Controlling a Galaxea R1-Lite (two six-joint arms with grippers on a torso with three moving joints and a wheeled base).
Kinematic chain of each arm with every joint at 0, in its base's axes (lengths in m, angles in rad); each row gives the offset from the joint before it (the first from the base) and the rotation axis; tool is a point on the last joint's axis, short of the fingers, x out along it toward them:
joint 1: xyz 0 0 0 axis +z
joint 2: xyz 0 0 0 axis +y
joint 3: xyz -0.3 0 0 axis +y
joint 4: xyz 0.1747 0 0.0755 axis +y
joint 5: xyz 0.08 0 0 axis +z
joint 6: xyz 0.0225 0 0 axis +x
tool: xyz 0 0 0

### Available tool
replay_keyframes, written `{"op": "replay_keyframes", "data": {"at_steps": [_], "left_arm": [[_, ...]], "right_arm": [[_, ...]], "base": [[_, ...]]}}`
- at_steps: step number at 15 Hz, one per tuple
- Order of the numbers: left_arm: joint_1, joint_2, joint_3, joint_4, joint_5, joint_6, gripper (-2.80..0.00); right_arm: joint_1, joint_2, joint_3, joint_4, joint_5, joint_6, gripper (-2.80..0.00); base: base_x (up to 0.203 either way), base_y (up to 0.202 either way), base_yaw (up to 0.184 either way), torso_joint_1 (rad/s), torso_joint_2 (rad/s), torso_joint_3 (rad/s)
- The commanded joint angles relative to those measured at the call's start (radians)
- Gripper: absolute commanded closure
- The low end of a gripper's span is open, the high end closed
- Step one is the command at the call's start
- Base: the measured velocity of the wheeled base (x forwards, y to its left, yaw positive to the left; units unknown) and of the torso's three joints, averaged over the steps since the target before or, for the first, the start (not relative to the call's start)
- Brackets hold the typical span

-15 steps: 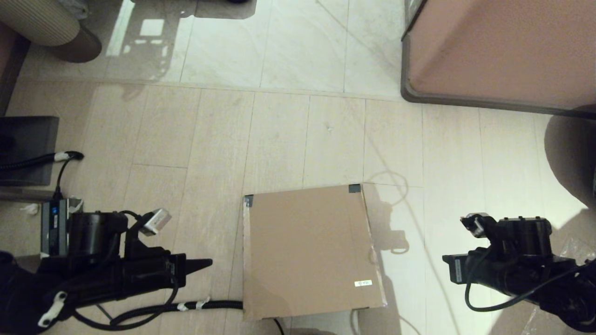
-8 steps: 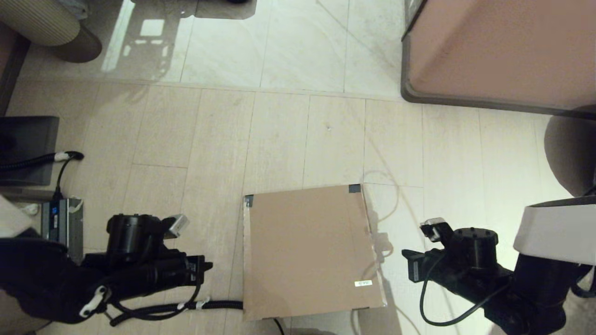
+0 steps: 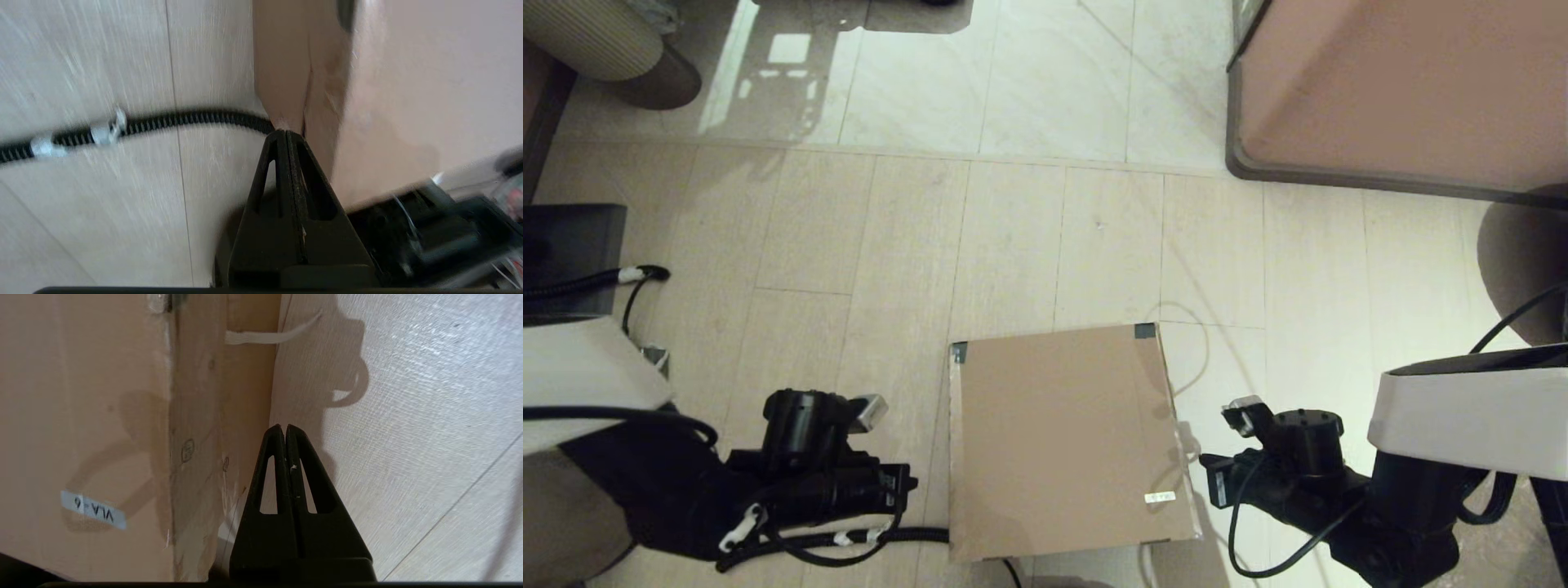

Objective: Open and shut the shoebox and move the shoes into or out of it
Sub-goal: Open the shoe box

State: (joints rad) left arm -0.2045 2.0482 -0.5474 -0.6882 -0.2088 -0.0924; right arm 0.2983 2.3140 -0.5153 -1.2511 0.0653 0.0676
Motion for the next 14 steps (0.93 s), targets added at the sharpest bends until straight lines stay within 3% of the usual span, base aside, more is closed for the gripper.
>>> {"op": "replay_keyframes", "data": {"at_steps": [1,3,7,11,14], "left_arm": [[-0.007,0.079,-0.024,-0.059,0.018,0.000,0.00],[-0.027,0.132,-0.079,-0.117,0.080,-0.001,0.00],[-0.086,0.171,-0.105,-0.122,0.091,-0.054,0.00],[-0.096,0.214,-0.196,-0.120,0.107,-0.062,0.00],[-0.096,0.202,-0.178,-0.122,0.108,-0.065,0.00]], "right_arm": [[0.004,0.002,-0.063,0.054,-0.002,0.026,0.00],[0.005,-0.003,-0.113,0.130,-0.008,0.052,0.00],[0.029,-0.065,-0.160,0.268,-0.009,0.189,0.00],[0.060,-0.073,-0.163,0.274,-0.006,0.199,0.00],[0.067,-0.073,-0.136,0.274,-0.007,0.202,0.00]], "base": [[0.000,0.000,0.000,0.000,0.00,0.000],[0.000,0.000,0.000,0.000,0.00,0.000],[0.000,0.000,0.000,0.000,0.00,0.000],[0.000,0.000,0.000,0.000,0.00,0.000],[0.000,0.000,0.000,0.000,0.00,0.000]]}}
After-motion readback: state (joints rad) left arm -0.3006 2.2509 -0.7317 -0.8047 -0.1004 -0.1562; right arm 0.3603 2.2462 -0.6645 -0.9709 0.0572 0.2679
